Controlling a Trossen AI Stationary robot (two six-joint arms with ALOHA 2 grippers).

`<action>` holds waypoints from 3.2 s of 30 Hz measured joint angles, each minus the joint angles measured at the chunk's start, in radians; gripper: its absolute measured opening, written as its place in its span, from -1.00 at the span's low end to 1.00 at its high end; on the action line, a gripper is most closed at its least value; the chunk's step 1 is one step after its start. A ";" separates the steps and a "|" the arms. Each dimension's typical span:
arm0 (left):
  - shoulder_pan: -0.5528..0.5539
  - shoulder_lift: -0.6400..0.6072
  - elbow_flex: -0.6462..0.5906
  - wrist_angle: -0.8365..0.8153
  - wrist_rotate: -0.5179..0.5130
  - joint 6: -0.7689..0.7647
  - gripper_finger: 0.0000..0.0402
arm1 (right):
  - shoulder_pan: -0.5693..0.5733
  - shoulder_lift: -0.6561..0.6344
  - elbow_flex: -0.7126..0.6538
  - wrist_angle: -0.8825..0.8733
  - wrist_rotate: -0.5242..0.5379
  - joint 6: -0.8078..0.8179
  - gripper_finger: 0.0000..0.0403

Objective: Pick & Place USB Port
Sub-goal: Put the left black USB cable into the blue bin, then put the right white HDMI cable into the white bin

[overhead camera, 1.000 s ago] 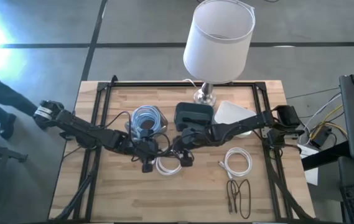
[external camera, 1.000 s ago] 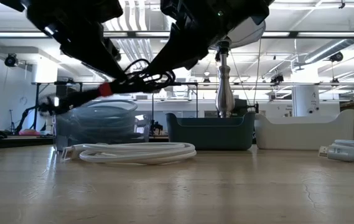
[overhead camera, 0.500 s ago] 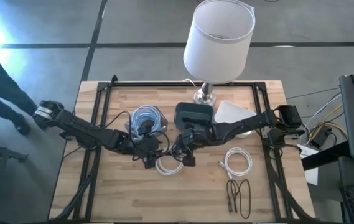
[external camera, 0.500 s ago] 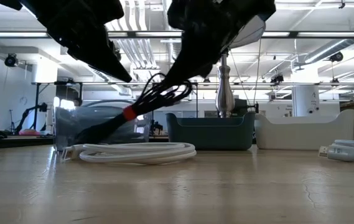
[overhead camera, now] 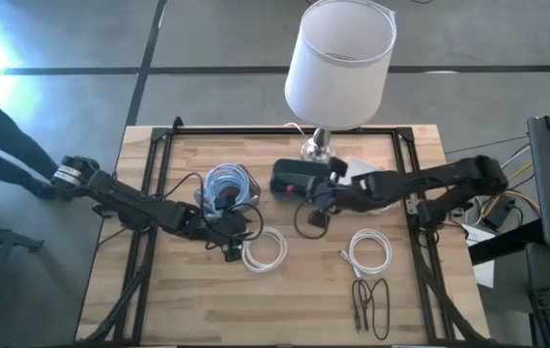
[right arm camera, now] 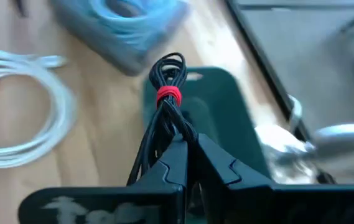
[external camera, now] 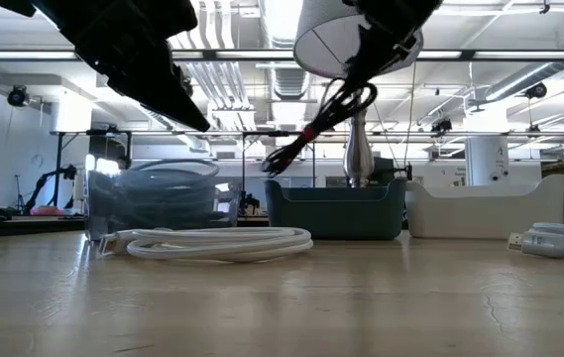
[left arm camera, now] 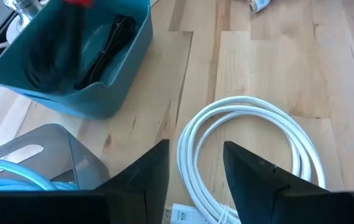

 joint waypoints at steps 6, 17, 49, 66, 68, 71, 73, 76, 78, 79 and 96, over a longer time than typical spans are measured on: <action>0.000 0.000 0.000 0.005 0.000 0.000 -0.23 | -0.054 -0.056 -0.047 -0.029 0.009 0.014 -0.94; 0.000 0.000 0.000 0.003 0.000 0.000 -0.25 | -0.237 0.001 -0.223 0.241 -0.228 -0.109 -0.94; 0.000 0.000 0.000 0.003 0.001 -0.026 -0.26 | -0.344 0.122 -0.111 0.133 -0.255 -0.150 -0.33; 0.000 0.000 -0.001 0.003 0.001 -0.026 -0.26 | -0.082 0.108 0.049 -0.385 -0.508 0.256 -0.43; 0.000 0.000 -0.001 0.003 0.001 -0.026 -0.26 | -0.029 0.108 0.029 -0.398 -0.510 0.308 -0.44; 0.000 0.000 -0.001 0.003 0.001 -0.026 -0.26 | 0.047 0.108 -0.002 -0.399 -0.520 0.408 -0.42; 0.000 0.000 -0.001 0.003 0.001 -0.027 -0.26 | 0.089 0.108 -0.025 -0.396 -0.556 0.487 -0.41; 0.000 0.000 -0.001 0.003 0.001 -0.031 -0.26 | 0.138 0.108 -0.072 -0.372 -0.582 0.588 -0.39; 0.000 0.000 -0.001 0.003 0.001 -0.031 -0.26 | 0.163 0.108 -0.108 -0.357 -0.589 0.663 -0.38; 0.000 0.000 -0.001 0.003 0.001 -0.033 -0.26 | 0.174 0.108 -0.126 -0.354 -0.597 0.714 -0.38; 0.000 0.000 -0.001 0.003 0.010 -0.101 -0.26 | 0.235 0.108 -0.383 -0.013 -0.684 1.037 -0.39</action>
